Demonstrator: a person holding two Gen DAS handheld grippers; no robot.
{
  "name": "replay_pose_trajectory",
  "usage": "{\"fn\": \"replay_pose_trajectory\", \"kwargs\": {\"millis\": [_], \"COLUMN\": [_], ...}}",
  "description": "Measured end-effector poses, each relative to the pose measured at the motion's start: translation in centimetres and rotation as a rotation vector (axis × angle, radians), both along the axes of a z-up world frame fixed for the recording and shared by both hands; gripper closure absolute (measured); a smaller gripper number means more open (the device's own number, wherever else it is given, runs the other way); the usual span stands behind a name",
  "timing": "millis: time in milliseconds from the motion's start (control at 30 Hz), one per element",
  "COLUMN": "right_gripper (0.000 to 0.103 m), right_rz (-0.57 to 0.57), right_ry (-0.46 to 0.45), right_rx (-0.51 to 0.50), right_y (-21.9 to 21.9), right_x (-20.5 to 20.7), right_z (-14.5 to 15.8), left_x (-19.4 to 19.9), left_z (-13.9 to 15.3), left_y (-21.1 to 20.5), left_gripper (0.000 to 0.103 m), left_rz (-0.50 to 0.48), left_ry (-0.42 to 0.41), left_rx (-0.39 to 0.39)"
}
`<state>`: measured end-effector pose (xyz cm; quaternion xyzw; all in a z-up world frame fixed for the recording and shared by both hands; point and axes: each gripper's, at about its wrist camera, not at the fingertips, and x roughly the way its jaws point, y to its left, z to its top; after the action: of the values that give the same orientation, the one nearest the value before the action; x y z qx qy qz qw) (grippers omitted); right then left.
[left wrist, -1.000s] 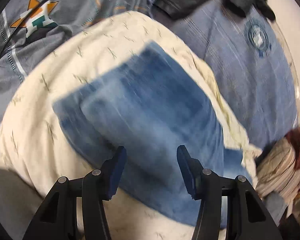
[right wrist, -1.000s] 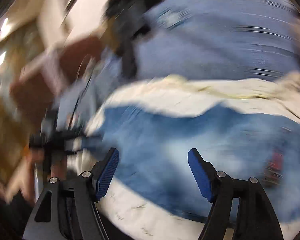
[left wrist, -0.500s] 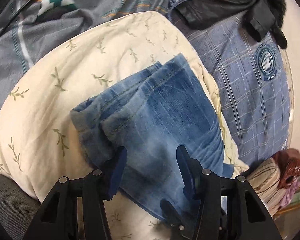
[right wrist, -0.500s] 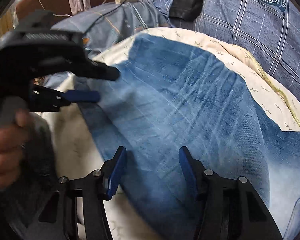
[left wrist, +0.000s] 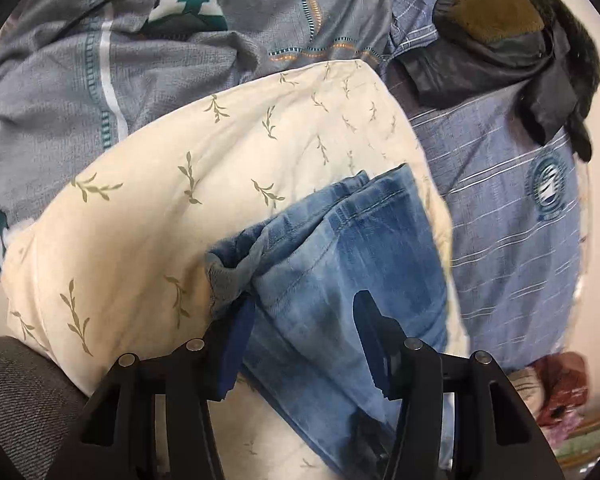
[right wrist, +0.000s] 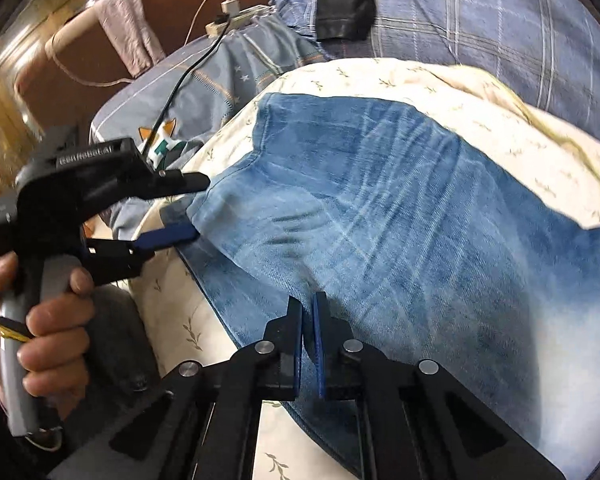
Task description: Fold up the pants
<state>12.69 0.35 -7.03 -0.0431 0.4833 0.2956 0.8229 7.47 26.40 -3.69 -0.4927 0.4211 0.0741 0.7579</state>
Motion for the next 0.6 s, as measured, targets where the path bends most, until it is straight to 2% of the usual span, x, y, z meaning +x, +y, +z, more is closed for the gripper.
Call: {"fn": "replay_pose_trajectory", "kwargs": {"millis": [67,100,133,167,233,267,300,367,400,467,600], "right_gripper": [0.099,0.099,0.099,0.098,0.098,0.099,0.099,0.098,0.098,0.098,0.098], "right_rz": [0.013,0.020,0.025,0.026,0.025,0.025,0.033,0.063,0.070,0.079,0.076], "right_ry": [-0.009,-0.014,-0.020,-0.025,-0.029,-0.037,-0.048,-0.093,-0.123,-0.119,-0.049], "right_rx": [-0.017,-0.034,-0.048,-0.056,-0.054,-0.030,-0.007,0.005,-0.019,-0.053,-0.116], "right_y": [0.3,0.5,0.7,0.9,1.0,1.0,1.0,1.7,2.4,3.4,3.9], "right_x": [-0.3,-0.5,-0.6,-0.6,-0.6,-0.9,-1.3,-2.4,-3.0,-3.5,-2.8], "right_z": [-0.3,-0.6,-0.8,-1.0,-0.8,-0.2,0.4,2.0,2.7,2.6,-1.2], "left_x": [1.0,1.2,1.4,1.4,0.8,0.4,-0.4,-1.3,-1.5,-1.4,-0.1], "left_z": [0.1,0.2,0.5,0.7,1.7,2.5,3.9,5.5,5.8,5.0,3.4], "left_y": [-0.6,-0.9,-1.3,-1.5,-1.5,-1.3,-1.0,-0.9,-1.0,-1.1,-1.7], "left_gripper": [0.059,0.066,0.078,0.082,0.092,0.092,0.092,0.092,0.092,0.092,0.091], "left_rz": [-0.020,-0.024,-0.022,-0.022,-0.007,0.005,0.031,0.047,0.056,0.069,0.055], "left_ry": [0.033,0.045,0.058,0.057,-0.005,-0.049,-0.122,-0.176,-0.170,-0.092,0.053], "left_rx": [0.066,0.094,0.130,0.139,0.120,0.118,0.145,0.191,0.216,0.252,0.269]}}
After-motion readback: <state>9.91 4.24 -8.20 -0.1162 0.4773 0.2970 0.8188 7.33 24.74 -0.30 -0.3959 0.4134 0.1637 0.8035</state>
